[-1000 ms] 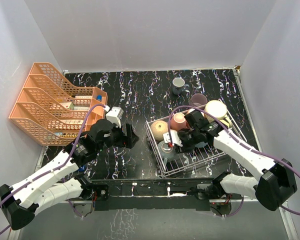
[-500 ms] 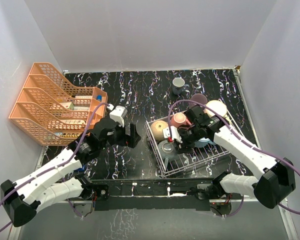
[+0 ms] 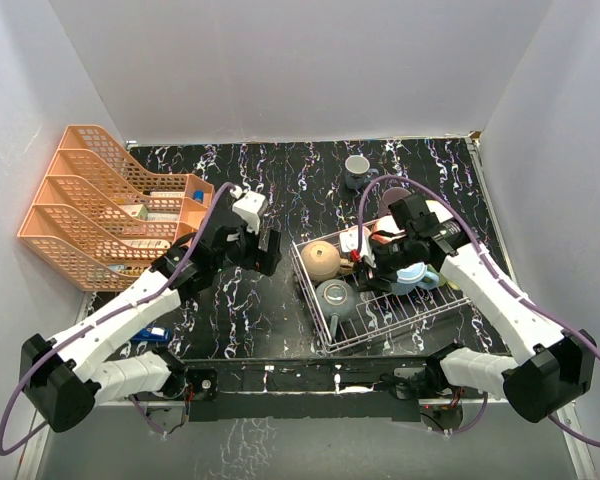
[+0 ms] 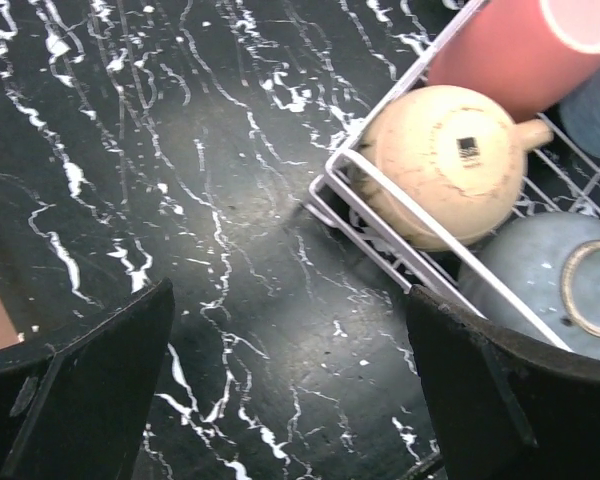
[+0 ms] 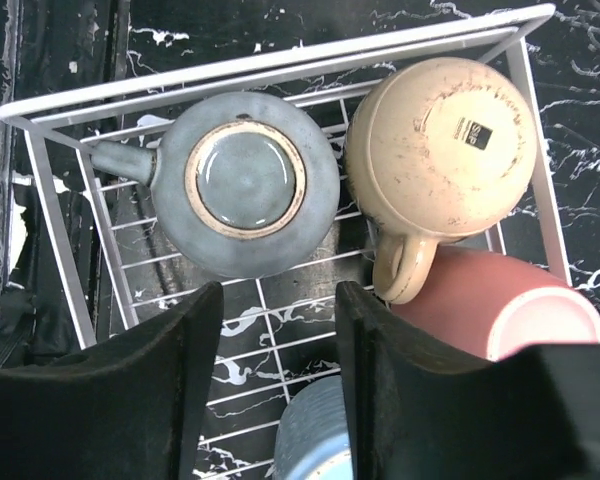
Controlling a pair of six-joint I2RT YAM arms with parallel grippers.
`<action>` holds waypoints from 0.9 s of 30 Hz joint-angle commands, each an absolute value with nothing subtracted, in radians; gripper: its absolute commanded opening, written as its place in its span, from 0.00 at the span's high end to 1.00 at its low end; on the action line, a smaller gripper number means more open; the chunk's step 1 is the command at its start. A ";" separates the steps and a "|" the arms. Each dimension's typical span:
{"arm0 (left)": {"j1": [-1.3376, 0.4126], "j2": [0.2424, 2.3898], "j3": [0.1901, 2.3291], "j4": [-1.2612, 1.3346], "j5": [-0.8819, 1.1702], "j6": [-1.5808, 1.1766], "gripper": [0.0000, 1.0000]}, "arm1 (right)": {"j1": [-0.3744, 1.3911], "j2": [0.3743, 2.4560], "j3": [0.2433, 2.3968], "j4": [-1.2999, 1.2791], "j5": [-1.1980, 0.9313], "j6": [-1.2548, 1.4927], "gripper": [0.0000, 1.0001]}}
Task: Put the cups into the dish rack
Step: Adjust the cup in the dish rack.
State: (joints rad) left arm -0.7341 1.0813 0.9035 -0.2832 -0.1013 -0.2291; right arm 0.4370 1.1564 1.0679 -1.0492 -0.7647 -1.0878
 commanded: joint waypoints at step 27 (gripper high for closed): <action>-0.554 1.063 0.791 -0.222 -0.076 -0.082 0.04 | 0.463 1.214 0.913 -0.897 -0.842 -0.966 0.82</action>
